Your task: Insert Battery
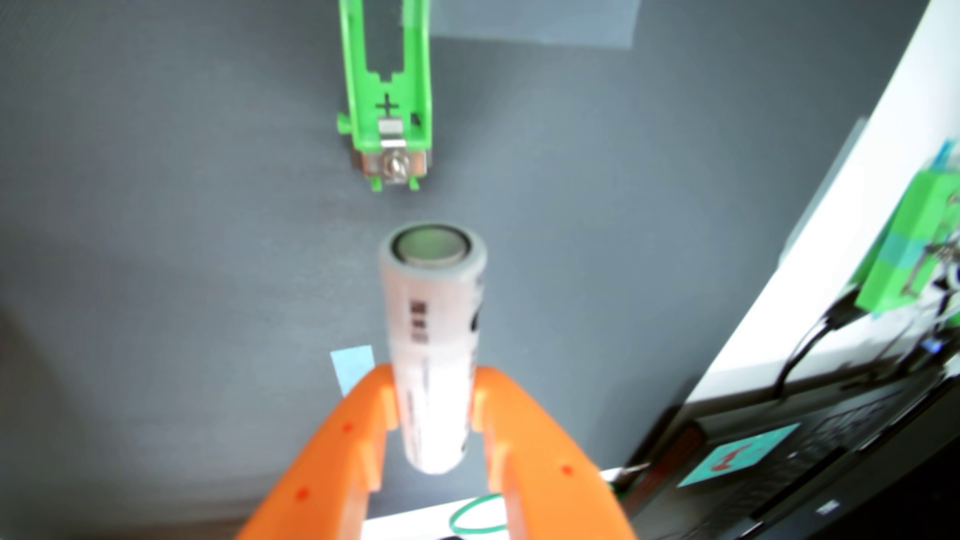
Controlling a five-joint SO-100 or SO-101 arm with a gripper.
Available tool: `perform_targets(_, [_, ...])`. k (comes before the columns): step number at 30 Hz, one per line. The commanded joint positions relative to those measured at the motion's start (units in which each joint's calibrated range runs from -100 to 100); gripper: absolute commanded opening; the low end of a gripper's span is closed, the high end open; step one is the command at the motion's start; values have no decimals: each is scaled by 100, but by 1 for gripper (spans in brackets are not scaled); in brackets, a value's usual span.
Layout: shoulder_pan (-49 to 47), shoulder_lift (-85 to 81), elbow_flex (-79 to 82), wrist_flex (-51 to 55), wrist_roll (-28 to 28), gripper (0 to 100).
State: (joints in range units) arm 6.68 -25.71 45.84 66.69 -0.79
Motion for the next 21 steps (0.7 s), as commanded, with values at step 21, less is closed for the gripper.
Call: perform_targets(21, [-1116, -118, 283, -65, -621, 2])
